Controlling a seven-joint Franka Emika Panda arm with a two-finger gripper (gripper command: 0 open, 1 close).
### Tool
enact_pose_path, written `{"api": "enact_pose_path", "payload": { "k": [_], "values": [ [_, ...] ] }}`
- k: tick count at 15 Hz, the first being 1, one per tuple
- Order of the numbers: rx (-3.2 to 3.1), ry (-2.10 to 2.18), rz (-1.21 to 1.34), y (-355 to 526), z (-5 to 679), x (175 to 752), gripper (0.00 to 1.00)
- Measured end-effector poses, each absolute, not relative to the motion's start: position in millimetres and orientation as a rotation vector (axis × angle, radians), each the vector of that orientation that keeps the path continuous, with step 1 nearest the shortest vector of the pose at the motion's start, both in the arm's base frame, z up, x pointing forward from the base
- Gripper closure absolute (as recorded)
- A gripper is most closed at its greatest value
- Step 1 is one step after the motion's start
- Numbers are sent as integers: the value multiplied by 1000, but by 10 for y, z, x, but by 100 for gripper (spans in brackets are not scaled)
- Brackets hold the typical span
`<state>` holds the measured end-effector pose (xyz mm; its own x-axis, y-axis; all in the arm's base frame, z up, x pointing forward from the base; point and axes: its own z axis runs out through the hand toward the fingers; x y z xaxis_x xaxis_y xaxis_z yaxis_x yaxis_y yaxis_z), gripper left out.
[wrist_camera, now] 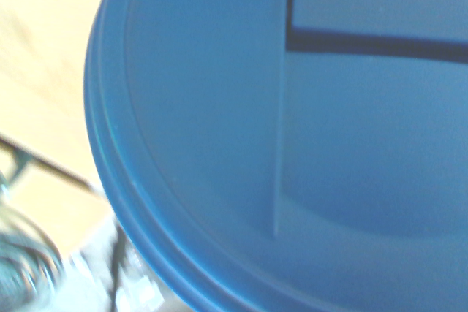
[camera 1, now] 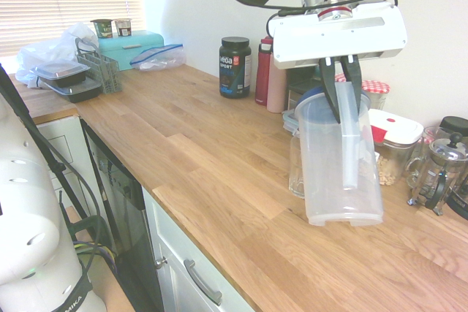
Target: Pour me some water
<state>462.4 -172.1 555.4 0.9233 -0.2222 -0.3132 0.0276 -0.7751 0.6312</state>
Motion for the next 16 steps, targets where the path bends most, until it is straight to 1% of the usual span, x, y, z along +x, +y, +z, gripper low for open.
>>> {"api": "enact_pose_path", "payload": {
  "k": [4, 7, 11, 16],
  "values": [
    [2283, -115, -581, -1942, 5725, 4490, 100],
    [2263, -93, -591, -1893, 5790, 4476, 100],
    [2287, -60, -569, -1628, 5613, 4548, 100],
    [2284, -45, -555, -1278, 5177, 4647, 100]
  ]
}}
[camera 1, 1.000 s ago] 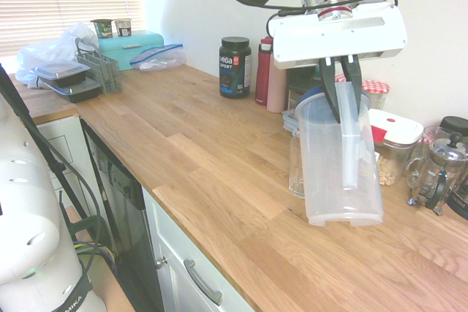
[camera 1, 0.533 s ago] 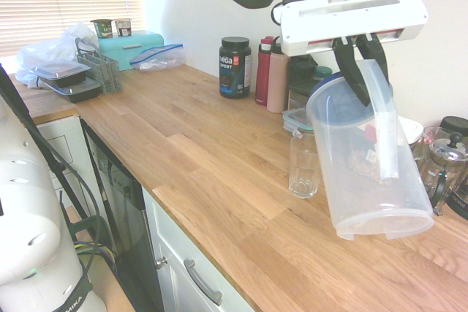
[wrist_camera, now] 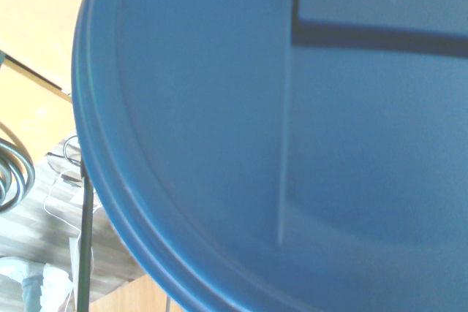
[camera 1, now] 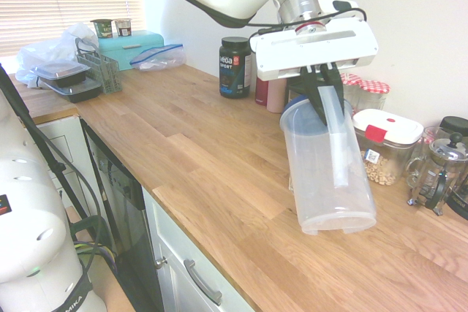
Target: Pour me some water
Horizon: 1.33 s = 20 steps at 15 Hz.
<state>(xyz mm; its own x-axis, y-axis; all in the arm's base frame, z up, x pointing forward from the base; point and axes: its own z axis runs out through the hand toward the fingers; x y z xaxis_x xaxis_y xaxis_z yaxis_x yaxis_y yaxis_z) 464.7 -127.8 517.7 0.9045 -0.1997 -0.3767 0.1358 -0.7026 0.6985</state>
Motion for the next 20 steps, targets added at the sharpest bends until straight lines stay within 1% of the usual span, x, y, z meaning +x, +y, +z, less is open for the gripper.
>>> {"api": "enact_pose_path", "payload": {
  "k": [6, 8, 10, 13, 16, 20],
  "values": [
    [2303, -60, -543, -1205, 5117, 4659, 100],
    [2378, -92, -483, -1264, 5273, 4594, 100],
    [2474, -113, -415, -1399, 5629, 4355, 100],
    [2631, -81, -288, -1470, 6122, 3772, 100],
    [2816, -86, -149, -1181, 6264, 3347, 100],
    [3059, -159, 16, -351, 6193, 3254, 100]
  ]
}}
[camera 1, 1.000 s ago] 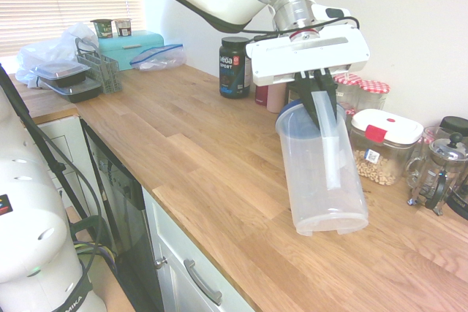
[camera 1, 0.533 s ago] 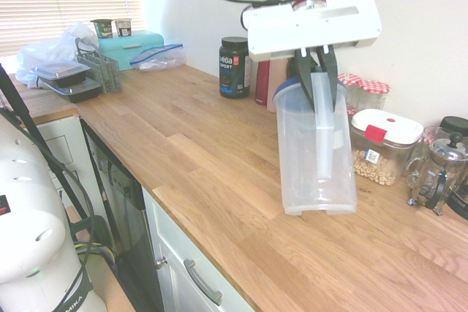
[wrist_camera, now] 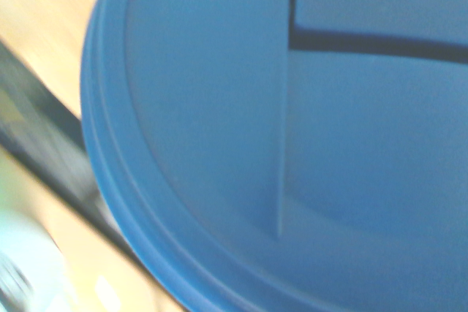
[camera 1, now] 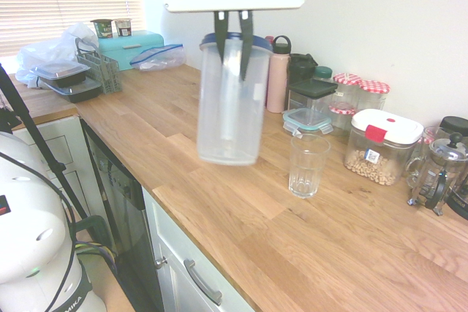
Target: Pour me some water
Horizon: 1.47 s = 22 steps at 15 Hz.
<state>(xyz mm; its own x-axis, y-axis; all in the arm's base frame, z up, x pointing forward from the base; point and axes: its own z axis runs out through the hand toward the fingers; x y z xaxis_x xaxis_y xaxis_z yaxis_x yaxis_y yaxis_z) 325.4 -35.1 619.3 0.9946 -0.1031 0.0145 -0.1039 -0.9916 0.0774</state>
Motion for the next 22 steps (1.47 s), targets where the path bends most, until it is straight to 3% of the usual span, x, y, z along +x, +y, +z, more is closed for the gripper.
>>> {"api": "enact_pose_path", "payload": {
  "k": [9, 20, 21, 22],
  "values": [
    [3168, -677, 583, 1688, 5289, 3789, 100],
    [3074, -771, 534, 1852, 4705, 4051, 100],
    [3065, -779, 532, 1854, 4685, 4067, 0],
    [3058, -790, 532, 1858, 4676, 4080, 0]
  ]
}}
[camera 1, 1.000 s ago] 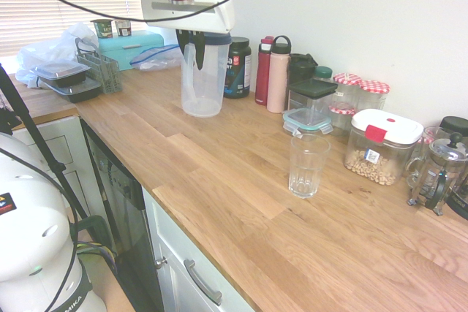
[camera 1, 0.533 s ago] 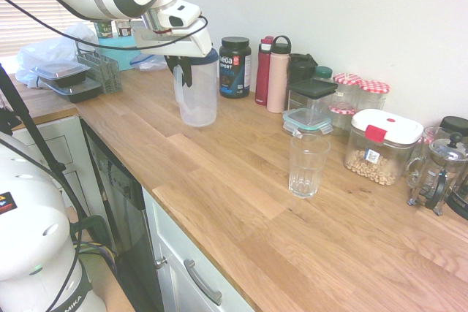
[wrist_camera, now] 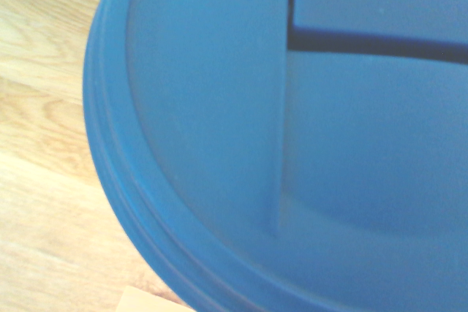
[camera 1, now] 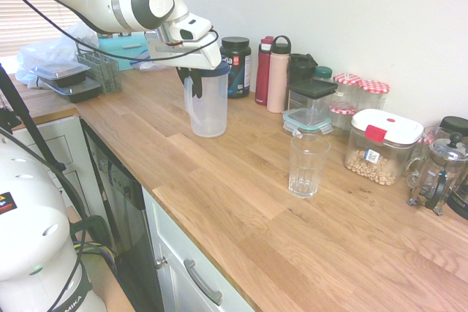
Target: Pour me some water
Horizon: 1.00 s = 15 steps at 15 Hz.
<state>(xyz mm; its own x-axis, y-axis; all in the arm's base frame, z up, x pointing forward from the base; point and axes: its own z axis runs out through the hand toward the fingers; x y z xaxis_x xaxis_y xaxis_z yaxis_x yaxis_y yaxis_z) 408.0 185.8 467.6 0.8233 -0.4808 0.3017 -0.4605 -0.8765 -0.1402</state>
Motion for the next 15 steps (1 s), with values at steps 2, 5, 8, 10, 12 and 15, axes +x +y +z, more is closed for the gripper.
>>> {"api": "enact_pose_path", "payload": {
  "k": [2, 5, 8, 10, 12, 15],
  "values": [
    [-2948, 771, -513, 1855, 4673, 4097, 0],
    [-2956, 771, -502, 1866, 4689, 4113, 0],
    [-2950, 771, -503, 1865, 4724, 4123, 0],
    [-2950, 776, -499, 1852, 4736, 4127, 0],
    [-2961, 787, -485, 1826, 4789, 4080, 0],
    [-2971, 751, -420, 1825, 5119, 3748, 0]
  ]
}}
